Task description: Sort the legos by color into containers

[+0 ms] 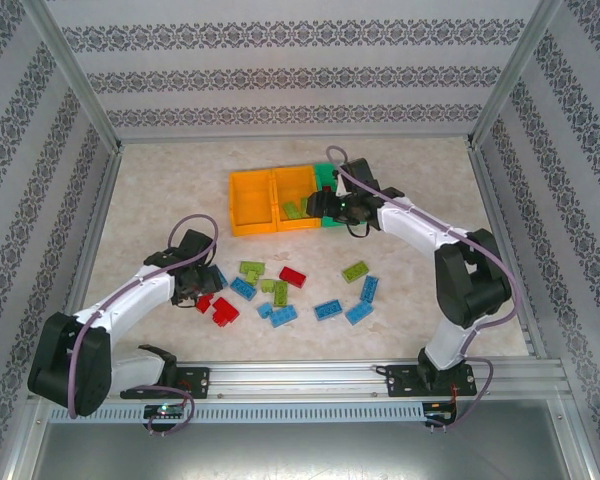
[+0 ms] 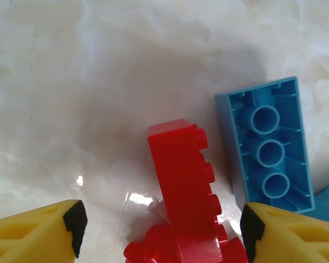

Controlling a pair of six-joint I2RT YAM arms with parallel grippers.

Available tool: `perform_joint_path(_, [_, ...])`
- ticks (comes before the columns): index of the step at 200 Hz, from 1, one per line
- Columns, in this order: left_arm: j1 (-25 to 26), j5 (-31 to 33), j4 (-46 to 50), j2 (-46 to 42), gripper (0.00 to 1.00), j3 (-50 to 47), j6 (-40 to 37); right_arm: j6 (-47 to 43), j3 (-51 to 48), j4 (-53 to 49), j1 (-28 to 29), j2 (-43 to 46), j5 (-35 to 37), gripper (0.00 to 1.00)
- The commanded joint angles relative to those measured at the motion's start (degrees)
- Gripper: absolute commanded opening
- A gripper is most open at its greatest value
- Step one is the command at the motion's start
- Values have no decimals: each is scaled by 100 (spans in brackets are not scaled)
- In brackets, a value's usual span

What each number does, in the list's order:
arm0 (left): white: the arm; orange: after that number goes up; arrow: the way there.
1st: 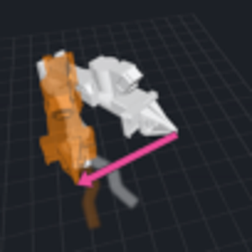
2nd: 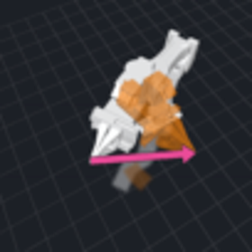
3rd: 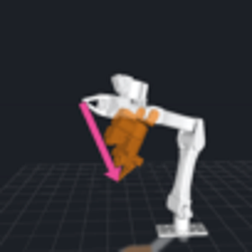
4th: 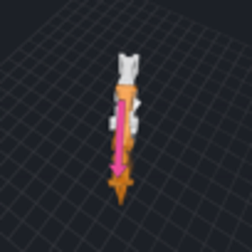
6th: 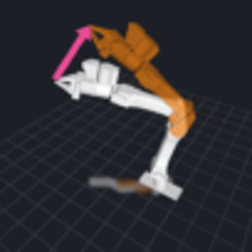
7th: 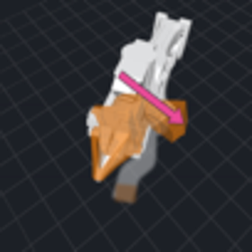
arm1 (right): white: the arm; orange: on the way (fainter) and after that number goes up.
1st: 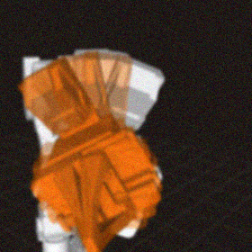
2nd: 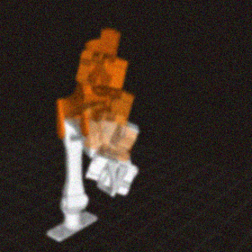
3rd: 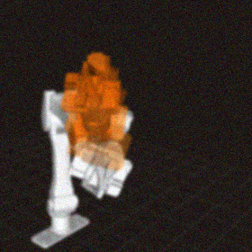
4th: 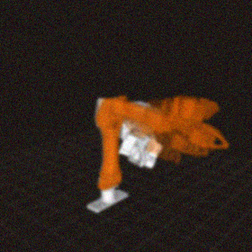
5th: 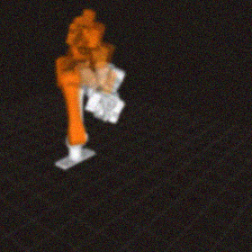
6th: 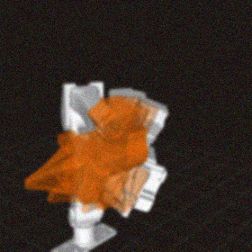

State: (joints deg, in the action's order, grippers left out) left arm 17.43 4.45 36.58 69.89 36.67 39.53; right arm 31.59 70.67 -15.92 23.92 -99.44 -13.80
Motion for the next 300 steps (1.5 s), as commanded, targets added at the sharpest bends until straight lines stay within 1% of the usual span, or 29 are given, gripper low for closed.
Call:
perform_joint_path(1, [-96, -76, -177, 11, 73, -99, 30, 51, -180, 135, -142, 311, 245, 76])
perform_joint_path(30, [-117, -97, -274, 75, 66, -156, 21, 49, -353, 135, -322, 513, 347, 77])
perform_joint_path(59, [-129, -111, -361, 180, 65, -197, -14, 38, -565, 126, -506, 716, 378, 78])
perform_joint_path(74, [-135, -112, -418, 231, 62, -217, -11, 23, -694, 118, -611, 808, 380, 78])
perform_joint_path(117, [-152, -93, -540, 338, 47, -248, -49, -31, -1002, 86, -918, 1115, 378, 79])
perform_joint_path(137, [-161, -84, -547, 333, 42, -243, -49, -70, -1146, 61, -1058, 1247, 377, 79])
perform_joint_path(205, [-168, 47, -343, -2, 21, -90, -145, -217, -1855, 46, -1576, 1759, 555, 81])
perform_joint_path(236, [-169, 65, -193, -359, 17, 65, -174, -274, -2064, 50, -1756, 1884, 588, 81])
perform_joint_path(267, [-154, -22, -57, -600, 13, 270, -232, -301, -2189, 45, -1762, 1853, 521, 81])
perform_joint_path(300, [-113, -319, -107, -677, 12, 688, -345, -260, -2311, 114, -1760, 1852, 462, 81])
